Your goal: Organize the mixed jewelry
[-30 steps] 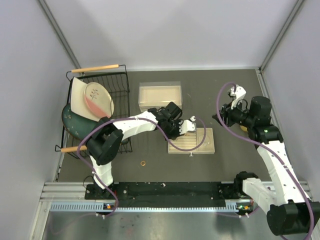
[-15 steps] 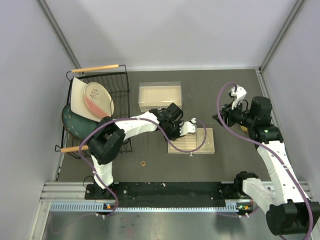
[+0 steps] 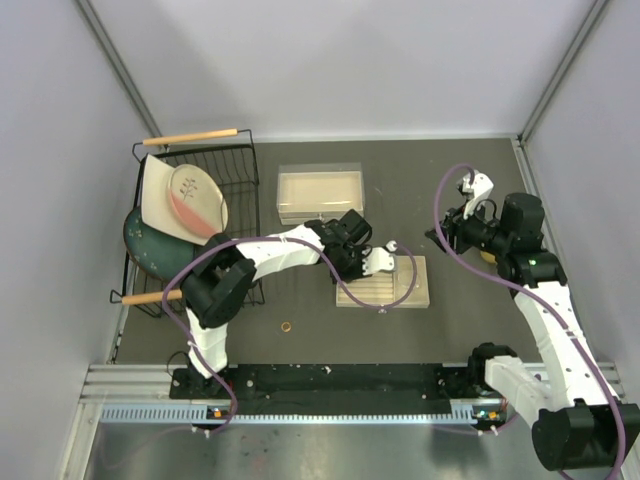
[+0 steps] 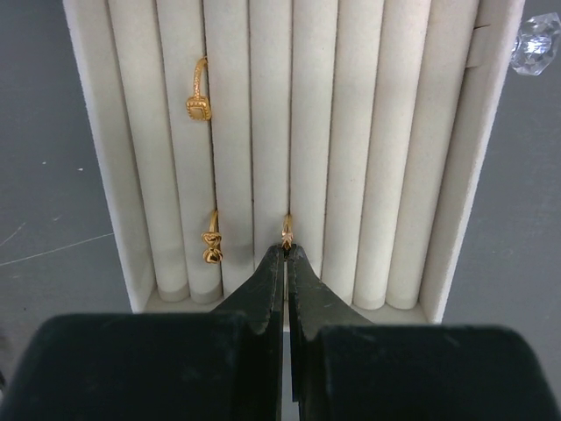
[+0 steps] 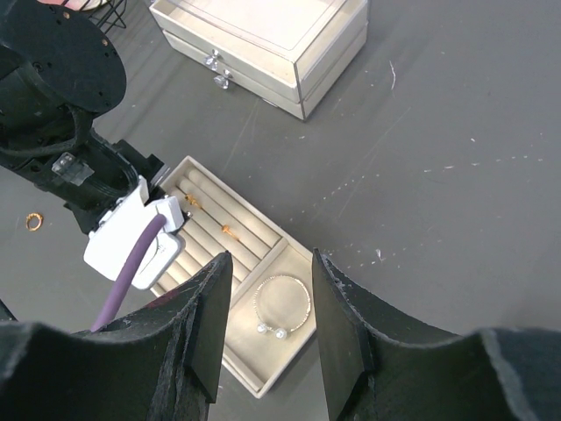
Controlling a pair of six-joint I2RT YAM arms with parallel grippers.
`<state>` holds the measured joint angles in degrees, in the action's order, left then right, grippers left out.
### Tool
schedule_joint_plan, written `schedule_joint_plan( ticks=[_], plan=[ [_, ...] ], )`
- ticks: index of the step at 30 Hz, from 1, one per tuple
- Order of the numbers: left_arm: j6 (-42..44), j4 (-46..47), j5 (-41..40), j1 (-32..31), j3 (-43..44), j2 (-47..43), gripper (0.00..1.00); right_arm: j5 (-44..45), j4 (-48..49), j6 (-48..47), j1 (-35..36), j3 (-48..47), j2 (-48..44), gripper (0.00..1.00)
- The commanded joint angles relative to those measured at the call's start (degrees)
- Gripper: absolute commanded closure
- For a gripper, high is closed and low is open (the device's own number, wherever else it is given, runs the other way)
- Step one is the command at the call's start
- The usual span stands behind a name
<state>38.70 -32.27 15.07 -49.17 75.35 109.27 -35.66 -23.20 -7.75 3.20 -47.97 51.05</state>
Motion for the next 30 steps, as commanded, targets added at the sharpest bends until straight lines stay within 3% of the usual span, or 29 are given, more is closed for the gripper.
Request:
schedule_joint_plan(
  ticks=[1,5,9,13,17,30],
  plan=[
    [0.1,-1.0,-1.0,-0.5,0.2,1.9,1.0,-1.1,1.6,-0.2,-0.7,0.0,-0.7,0.58],
    [-0.3,-1.0,-1.8,-0.5,0.2,0.9,1.0,-1.1,1.6,-0.2,-0.7,0.0,-0.7,0.58],
    [-0.5,-1.6,-2.2,-0.5,0.9,-0.5,0.92,-1.1,1.5,-0.2,-0.7,0.0,-0.6,0.58],
    [-0.6,-3.0,-2.6,-0.5,2.0,-1.9,0.75,-0.9,1.4,-0.2,-0.8,0.0,-0.7,0.58],
    [-0.7,-3.8,-3.3,-0.5,3.1,-4.2,0.64,-0.8,1.3,-0.2,-0.9,0.0,-0.6,0.58],
    [-2.2,-7.7,-2.5,-0.5,1.4,-13.7,0.58,-1.3,1.0,-0.5,-1.8,0.2,-0.8,0.58]
  ],
)
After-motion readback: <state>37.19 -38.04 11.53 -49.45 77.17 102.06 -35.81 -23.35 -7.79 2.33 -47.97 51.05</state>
